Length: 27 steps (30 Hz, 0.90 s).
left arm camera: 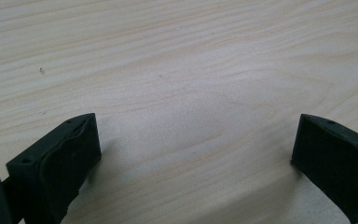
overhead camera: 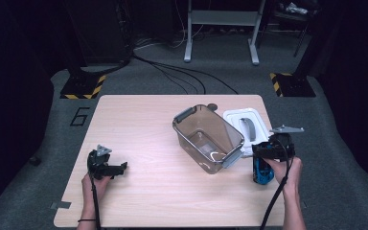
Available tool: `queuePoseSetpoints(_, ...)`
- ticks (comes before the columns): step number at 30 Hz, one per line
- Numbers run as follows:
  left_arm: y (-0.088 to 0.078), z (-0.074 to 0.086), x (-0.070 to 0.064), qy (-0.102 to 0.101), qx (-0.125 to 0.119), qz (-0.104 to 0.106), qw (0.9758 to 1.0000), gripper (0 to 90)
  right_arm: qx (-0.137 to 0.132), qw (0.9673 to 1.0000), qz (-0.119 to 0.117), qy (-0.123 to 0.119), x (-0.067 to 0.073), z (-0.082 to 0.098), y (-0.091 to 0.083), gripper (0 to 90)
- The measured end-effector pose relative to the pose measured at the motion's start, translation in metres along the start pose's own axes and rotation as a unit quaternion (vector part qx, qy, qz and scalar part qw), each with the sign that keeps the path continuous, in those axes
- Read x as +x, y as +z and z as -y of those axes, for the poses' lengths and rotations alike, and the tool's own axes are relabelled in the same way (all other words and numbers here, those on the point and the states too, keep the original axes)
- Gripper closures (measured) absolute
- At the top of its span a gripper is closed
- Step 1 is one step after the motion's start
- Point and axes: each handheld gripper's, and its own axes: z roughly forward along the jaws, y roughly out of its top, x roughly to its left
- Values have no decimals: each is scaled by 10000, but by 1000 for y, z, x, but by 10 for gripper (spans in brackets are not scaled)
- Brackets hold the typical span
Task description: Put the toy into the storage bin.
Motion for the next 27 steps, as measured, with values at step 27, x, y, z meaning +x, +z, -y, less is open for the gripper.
queuePoseSetpoints(27, 0, 0, 0, 1, 0, 0, 10000, 10, -115, 9993, 340, 102, -13, -40, 9, 247)
